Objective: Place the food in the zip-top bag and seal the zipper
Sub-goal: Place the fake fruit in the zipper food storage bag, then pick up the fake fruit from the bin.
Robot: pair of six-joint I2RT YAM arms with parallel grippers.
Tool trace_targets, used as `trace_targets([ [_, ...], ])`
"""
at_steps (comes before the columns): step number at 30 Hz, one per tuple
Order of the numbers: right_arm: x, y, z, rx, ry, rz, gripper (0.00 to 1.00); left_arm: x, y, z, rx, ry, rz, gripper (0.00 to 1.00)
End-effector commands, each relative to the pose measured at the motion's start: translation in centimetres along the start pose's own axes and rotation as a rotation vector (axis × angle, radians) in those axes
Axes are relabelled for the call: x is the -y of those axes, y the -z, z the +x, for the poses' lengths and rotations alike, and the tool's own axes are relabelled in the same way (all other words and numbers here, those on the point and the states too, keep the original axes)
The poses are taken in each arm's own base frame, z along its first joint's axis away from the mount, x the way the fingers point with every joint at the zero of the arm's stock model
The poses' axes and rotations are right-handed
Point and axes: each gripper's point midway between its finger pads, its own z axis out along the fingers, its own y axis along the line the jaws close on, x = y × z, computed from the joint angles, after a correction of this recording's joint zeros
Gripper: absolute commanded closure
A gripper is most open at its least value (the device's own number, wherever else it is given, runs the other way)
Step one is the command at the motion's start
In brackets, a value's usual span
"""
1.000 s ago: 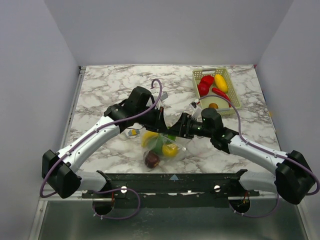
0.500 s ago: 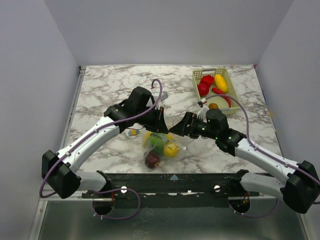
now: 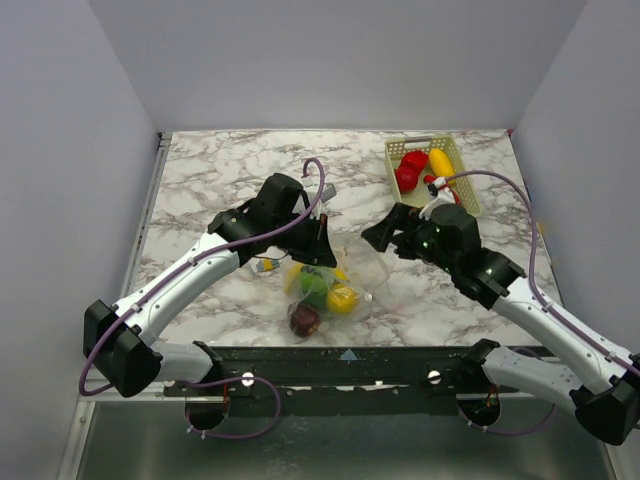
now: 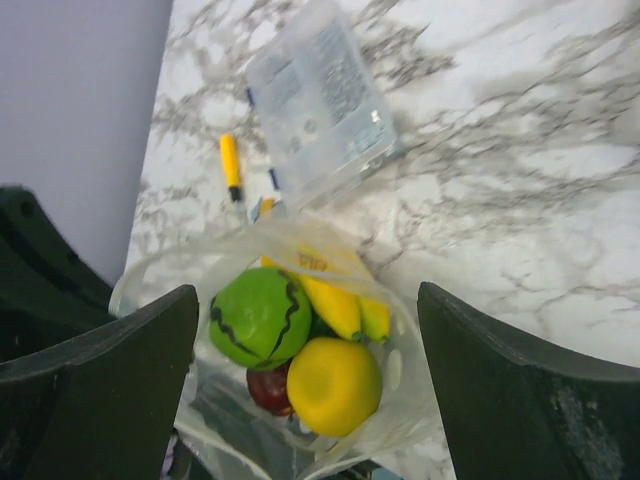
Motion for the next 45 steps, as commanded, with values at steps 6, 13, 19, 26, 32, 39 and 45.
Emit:
trace_targets([
  [6,8.0,-0.2,-8.7,0.139,0.145,0.505,0.07,0.4,0.1,-0.2,0.013,-0.032,0.023,1.00],
  [13,14.1,-3.4,-12.9,0.062,0.246,0.775,0.09,0.3,0.2,-0.3,0.027,-0.017,0.027,1.00],
  [19,18.3,-6.2,-13.7,-0.018,0.261,0.888,0.11,0.1,0.3,-0.4,0.034,-0.013,0.031,1.00],
  [26,22.4,-8.8,-11.9,-0.137,0.244,0.925,0.13,0.1,0.2,-0.4,0.029,-0.013,0.036,1.00],
  [32,25.2,-10.5,-9.6,-0.235,0.235,0.943,0.16,0.0,0.2,-0.4,0.026,-0.012,0.034,1.00],
  [39,27.4,-12.0,-7.1,-0.306,0.229,0.942,0.19,0.1,0.2,-0.2,0.019,-0.011,0.039,1.00],
  [45,28.5,-12.4,-6.3,-0.331,0.233,0.960,0.27,0.2,0.3,-0.2,0.019,-0.013,0.044,1.00],
])
